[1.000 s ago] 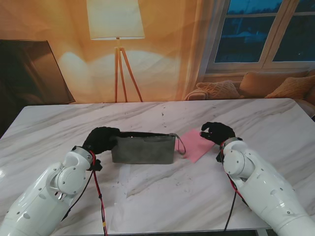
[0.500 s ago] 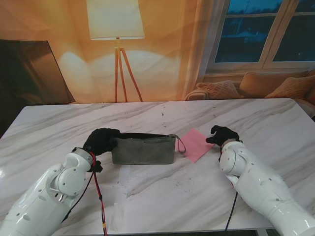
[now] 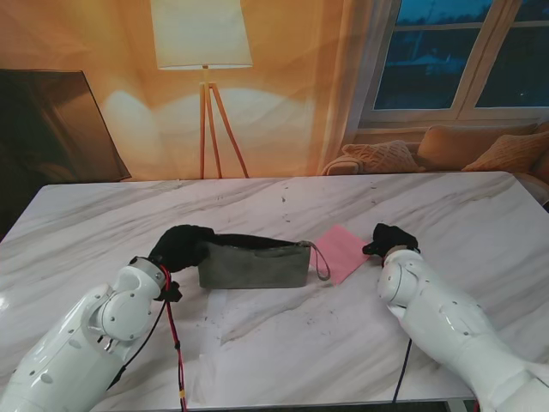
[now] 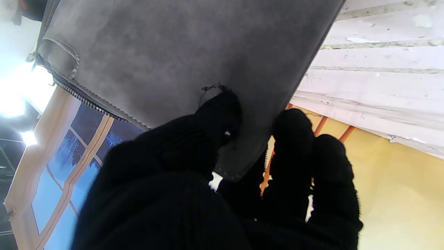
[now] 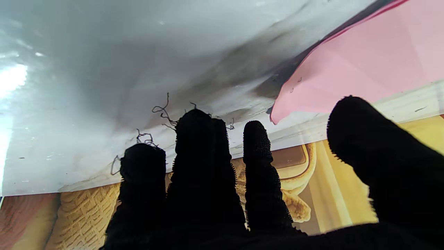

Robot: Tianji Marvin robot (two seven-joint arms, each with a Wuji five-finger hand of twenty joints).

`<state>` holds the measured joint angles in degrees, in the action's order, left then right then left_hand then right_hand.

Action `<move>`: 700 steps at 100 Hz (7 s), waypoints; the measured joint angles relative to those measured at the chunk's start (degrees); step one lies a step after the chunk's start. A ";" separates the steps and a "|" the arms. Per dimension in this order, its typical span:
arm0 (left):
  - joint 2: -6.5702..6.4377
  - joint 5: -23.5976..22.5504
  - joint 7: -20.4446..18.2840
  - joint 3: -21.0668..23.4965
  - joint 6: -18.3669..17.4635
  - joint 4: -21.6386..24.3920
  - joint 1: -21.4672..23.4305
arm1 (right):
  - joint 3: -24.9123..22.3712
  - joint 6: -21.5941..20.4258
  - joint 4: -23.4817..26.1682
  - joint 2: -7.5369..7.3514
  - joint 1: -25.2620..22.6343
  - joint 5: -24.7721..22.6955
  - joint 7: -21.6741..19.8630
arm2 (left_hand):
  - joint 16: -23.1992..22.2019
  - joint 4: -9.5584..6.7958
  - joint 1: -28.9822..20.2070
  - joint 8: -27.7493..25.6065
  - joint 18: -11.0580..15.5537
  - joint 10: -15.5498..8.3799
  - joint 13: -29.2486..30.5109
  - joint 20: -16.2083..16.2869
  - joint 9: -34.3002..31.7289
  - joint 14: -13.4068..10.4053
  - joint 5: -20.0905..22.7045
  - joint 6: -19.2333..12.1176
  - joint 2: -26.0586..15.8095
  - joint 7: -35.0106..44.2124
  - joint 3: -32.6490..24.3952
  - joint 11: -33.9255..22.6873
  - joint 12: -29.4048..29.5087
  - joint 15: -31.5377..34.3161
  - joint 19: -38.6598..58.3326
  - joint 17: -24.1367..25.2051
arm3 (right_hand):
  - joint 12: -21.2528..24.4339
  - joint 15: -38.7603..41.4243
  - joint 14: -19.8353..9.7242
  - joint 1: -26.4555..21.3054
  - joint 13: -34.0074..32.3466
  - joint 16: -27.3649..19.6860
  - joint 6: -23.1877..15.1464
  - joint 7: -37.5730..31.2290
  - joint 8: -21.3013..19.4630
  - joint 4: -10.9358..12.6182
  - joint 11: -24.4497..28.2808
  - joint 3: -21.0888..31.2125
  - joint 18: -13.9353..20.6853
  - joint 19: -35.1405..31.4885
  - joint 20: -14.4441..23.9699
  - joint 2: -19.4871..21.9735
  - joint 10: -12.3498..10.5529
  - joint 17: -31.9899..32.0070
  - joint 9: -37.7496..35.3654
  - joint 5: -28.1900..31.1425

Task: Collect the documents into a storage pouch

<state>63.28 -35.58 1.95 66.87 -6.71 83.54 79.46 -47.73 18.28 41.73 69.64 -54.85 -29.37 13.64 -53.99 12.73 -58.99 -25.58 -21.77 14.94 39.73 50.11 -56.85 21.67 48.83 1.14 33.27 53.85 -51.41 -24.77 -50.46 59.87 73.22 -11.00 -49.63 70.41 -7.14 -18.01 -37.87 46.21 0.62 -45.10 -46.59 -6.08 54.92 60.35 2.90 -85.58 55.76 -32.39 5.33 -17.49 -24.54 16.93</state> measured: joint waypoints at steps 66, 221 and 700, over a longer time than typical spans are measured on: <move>0.03 0.26 0.11 -0.43 -0.41 -0.09 -0.28 | 3.75 0.79 -7.94 4.12 3.68 4.59 4.43 | -0.06 0.00 0.00 -0.02 0.00 0.00 0.00 0.00 0.00 0.00 0.00 0.00 0.00 0.01 0.00 -0.02 0.00 0.00 0.00 0.02 | 2.30 1.38 0.10 -10.37 -2.09 -2.68 -2.91 -19.14 2.45 -9.06 -0.87 5.68 -1.39 -2.27 -4.79 -7.91 0.74 -2.41 -2.95 14.24; 0.03 -0.69 0.35 0.90 -0.09 0.69 1.01 | -8.21 -8.22 2.36 5.78 -3.68 6.82 17.16 | 0.11 0.21 0.00 -0.04 0.00 0.00 -0.03 -0.30 -0.01 0.00 0.00 -0.06 0.00 0.01 0.01 -0.02 0.00 -0.81 -0.18 0.79 | 18.70 -12.24 10.17 -25.14 -30.14 -26.77 -5.82 -21.60 11.08 -11.06 -9.94 9.42 -9.27 -2.31 -21.80 -15.64 0.39 -23.18 -38.17 28.55; 0.77 7.01 -1.72 -4.51 -0.87 -0.85 -4.25 | -17.61 -24.84 50.24 -2.01 -18.76 -11.96 9.72 | -4.46 -1.33 -3.29 -7.66 -1.74 4.25 2.91 0.08 0.13 1.87 -0.01 0.29 -3.59 -1.88 3.71 -12.88 -1.13 7.35 -0.34 1.41 | 16.85 -14.84 9.06 -25.70 -33.01 -23.36 -9.19 -19.09 13.45 -11.08 -12.40 9.42 -9.22 4.18 -24.12 -19.26 -0.57 -30.40 -40.69 32.52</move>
<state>64.06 -28.57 0.23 62.36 -7.58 82.69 75.21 -65.33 -6.56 91.97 67.63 -73.60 -41.33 23.36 -58.45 11.40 -62.27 -33.24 -23.51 19.19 42.64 50.19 -56.72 23.54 48.82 1.43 29.68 51.97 -47.69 -37.65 -51.59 67.22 72.88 -9.59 -32.78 55.57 1.92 -43.71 -70.87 22.84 -8.57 -64.19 -33.14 -17.16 42.52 69.78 -6.32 -81.40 31.64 -51.66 4.77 -47.90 -65.23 49.46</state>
